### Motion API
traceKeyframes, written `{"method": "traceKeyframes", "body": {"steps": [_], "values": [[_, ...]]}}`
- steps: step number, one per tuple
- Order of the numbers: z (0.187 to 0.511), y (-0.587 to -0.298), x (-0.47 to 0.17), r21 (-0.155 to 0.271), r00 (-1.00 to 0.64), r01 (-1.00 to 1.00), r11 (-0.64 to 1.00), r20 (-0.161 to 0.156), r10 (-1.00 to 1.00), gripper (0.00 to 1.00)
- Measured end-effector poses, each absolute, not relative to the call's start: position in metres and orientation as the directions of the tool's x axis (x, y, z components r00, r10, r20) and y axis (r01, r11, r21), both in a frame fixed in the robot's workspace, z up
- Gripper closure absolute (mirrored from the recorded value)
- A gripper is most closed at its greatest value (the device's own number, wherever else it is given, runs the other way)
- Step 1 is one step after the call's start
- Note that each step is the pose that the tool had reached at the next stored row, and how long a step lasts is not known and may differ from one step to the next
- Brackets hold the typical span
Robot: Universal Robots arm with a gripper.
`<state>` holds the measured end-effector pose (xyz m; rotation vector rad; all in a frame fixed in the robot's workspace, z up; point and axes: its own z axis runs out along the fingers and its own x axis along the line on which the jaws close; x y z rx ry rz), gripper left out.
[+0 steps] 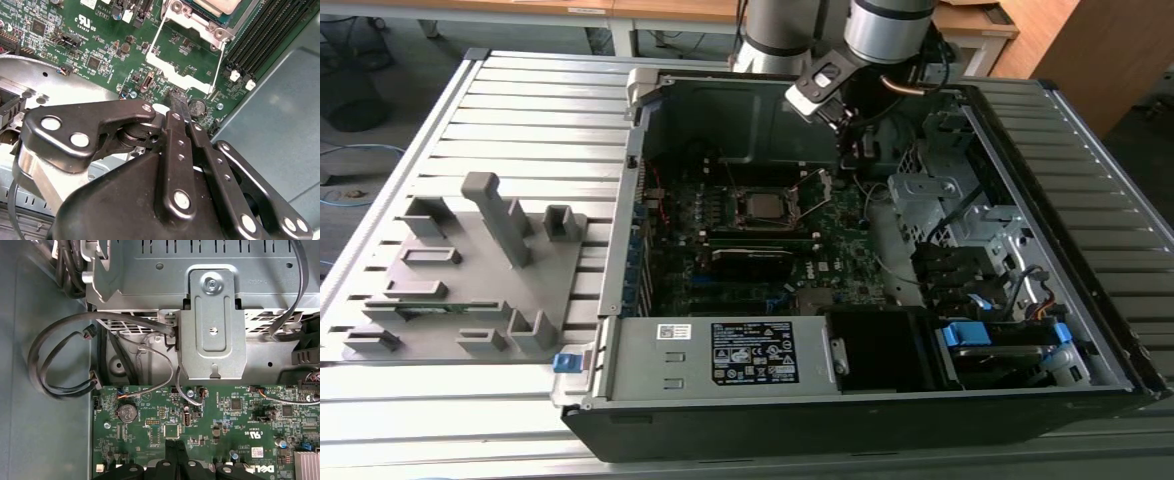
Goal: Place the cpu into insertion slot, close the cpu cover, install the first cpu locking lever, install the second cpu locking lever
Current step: 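Close the cpu cover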
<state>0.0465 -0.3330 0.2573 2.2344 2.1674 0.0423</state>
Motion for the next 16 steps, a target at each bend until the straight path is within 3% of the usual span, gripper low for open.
{"method": "traceKeyframes", "body": {"steps": [16], "values": [[0.2483, -0.3330, 0.0469, 0.039, 0.030, 0.999, -0.030, -0.008, 1.000, 0.90]]}}
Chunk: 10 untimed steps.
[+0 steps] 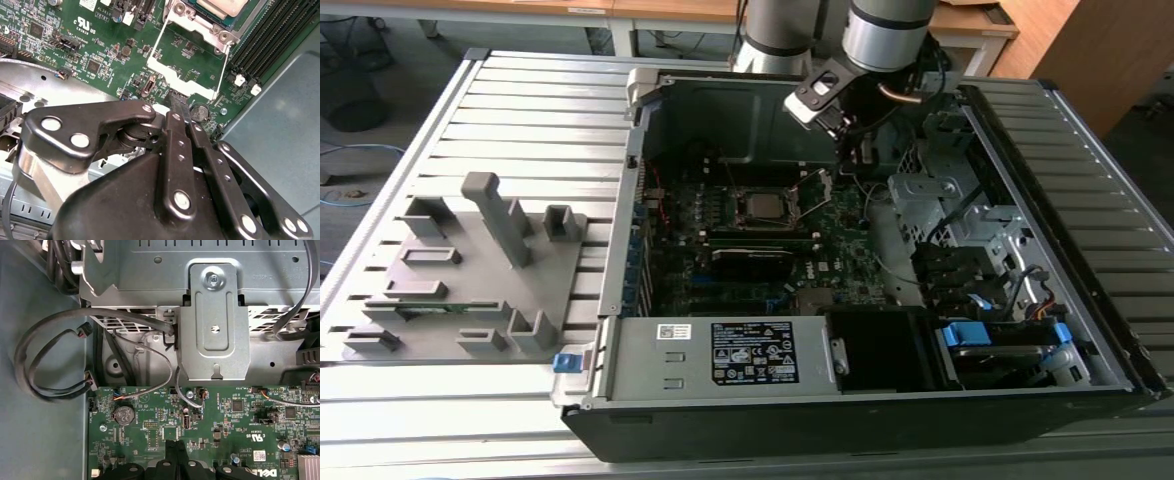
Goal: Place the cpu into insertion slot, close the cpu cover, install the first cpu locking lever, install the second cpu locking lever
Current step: 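Close the cpu cover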
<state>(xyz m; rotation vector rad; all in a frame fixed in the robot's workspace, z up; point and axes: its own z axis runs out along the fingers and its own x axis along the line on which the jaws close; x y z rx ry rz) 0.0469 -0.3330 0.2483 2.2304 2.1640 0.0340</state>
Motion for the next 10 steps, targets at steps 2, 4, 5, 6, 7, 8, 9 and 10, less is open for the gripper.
{"method": "traceKeyframes", "body": {"steps": [2, 4, 5, 6, 7, 8, 9, 10], "values": [[0.2477, -0.3330, 0.0469, 0.039, 0.030, 0.999, -0.030, -0.008, 1.000, 0.90], [0.2470, -0.3330, 0.0469, 0.039, 0.030, 0.999, -0.030, -0.009, 1.000, 0.90], [0.2467, -0.3330, 0.0470, 0.040, 0.030, 0.999, -0.030, -0.009, 1.000, 0.90], [0.2464, -0.3330, 0.0469, 0.040, 0.030, 0.999, -0.030, -0.009, 0.999, 0.90], [0.2461, -0.3330, 0.0469, 0.040, 0.030, 0.999, -0.030, -0.009, 0.999, 0.90], [0.2457, -0.3330, 0.0469, 0.040, 0.030, 0.999, -0.030, -0.009, 0.999, 0.90], [0.2455, -0.3330, 0.0469, 0.040, 0.030, 0.999, -0.030, -0.010, 0.999, 0.90], [0.2453, -0.3330, 0.0469, 0.039, 0.030, 0.999, -0.030, -0.010, 0.999, 0.90]]}}
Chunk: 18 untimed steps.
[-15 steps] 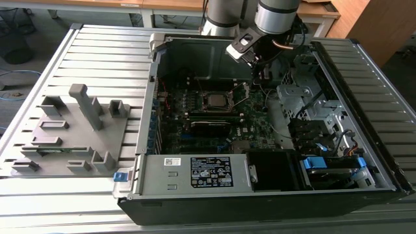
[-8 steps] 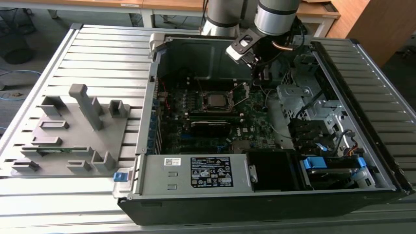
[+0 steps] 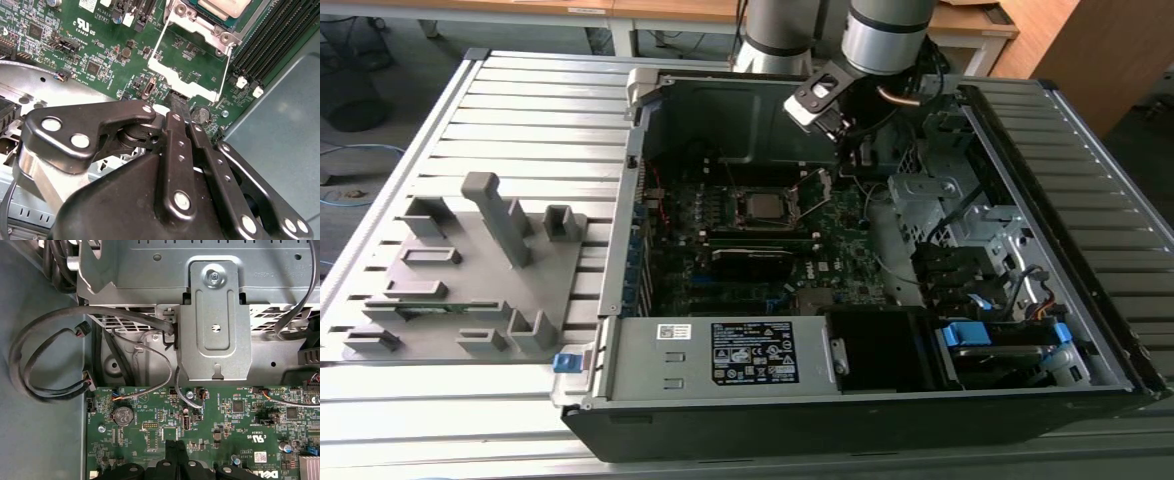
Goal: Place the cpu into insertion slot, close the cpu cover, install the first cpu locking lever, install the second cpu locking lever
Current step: 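Close the cpu cover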
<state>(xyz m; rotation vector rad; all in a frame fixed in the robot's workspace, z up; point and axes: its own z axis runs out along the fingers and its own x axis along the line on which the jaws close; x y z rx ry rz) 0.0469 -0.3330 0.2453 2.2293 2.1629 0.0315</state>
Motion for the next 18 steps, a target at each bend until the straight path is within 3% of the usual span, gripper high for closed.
{"method": "traceKeyframes", "body": {"steps": [18], "values": [[0.2449, -0.3330, 0.0467, 0.018, 0.030, 0.999, -0.030, -0.010, 0.999, 0.90]]}}
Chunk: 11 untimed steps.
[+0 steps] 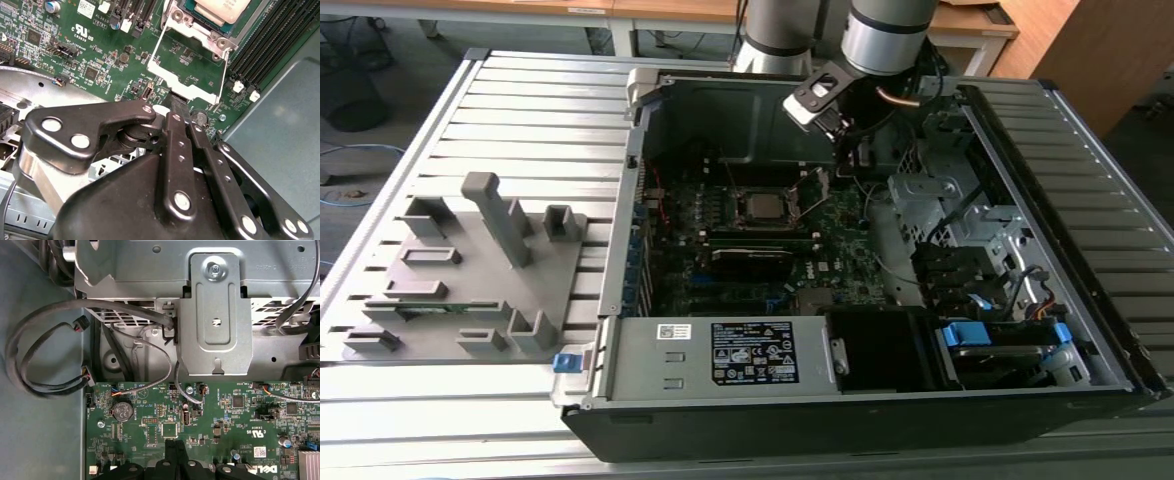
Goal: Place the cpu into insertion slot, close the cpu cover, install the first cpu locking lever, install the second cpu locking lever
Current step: 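Close the cpu cover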
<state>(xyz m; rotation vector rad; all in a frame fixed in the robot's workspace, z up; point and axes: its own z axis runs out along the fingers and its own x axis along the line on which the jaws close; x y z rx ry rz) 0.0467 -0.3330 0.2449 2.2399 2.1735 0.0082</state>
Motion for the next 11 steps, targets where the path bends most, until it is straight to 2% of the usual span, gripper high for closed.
{"method": "traceKeyframes", "body": {"steps": [11], "values": [[0.2450, -0.3330, 0.0373, 0.020, 0.030, 0.999, -0.030, -0.010, 0.999, 0.90]]}}
